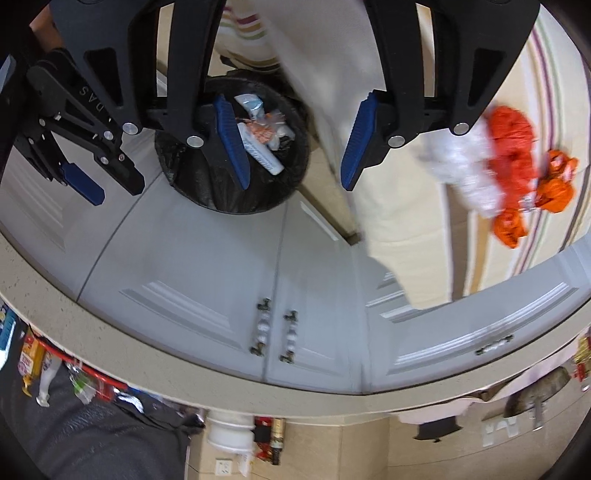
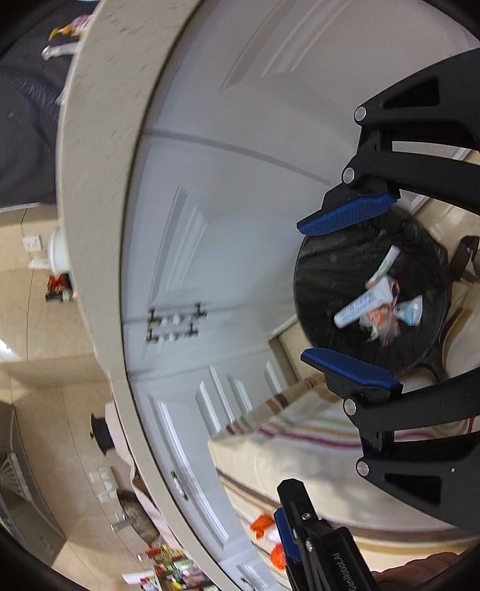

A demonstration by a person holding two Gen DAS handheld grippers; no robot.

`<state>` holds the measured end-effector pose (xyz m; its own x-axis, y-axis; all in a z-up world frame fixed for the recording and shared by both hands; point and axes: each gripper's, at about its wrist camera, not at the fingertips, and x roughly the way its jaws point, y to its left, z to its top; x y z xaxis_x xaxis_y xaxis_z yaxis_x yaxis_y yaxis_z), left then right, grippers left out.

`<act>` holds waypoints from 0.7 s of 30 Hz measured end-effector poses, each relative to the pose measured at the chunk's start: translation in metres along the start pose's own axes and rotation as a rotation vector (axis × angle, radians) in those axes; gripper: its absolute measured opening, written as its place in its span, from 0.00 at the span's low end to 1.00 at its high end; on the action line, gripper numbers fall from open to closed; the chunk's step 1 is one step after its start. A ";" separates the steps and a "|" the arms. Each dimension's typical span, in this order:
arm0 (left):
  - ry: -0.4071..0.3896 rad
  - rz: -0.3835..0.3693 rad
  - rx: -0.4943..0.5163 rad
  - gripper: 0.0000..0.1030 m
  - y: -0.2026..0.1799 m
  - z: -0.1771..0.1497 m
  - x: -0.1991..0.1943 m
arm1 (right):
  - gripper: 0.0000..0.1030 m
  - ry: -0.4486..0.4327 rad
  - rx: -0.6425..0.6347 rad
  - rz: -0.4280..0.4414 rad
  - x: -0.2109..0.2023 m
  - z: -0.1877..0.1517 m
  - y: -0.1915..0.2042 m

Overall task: Collect trash
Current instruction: 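Carry the tube and bag over the bin and open both tools, then grasp the clear plastic bag with the right tool and drop it into the bin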

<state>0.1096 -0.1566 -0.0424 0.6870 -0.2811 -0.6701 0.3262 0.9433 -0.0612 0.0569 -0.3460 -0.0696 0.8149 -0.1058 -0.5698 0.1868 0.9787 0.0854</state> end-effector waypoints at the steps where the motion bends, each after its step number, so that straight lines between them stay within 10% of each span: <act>1: -0.007 0.010 -0.009 0.51 0.009 -0.001 -0.006 | 0.61 -0.002 -0.007 0.016 -0.001 0.001 0.006; 21: -0.048 0.333 -0.286 0.53 0.195 -0.047 -0.094 | 0.61 0.018 -0.264 0.320 0.002 0.010 0.177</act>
<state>0.0780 0.0620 -0.0262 0.7559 0.0451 -0.6532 -0.1061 0.9929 -0.0541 0.0975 -0.1743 -0.0478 0.7988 0.2121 -0.5630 -0.2237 0.9734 0.0493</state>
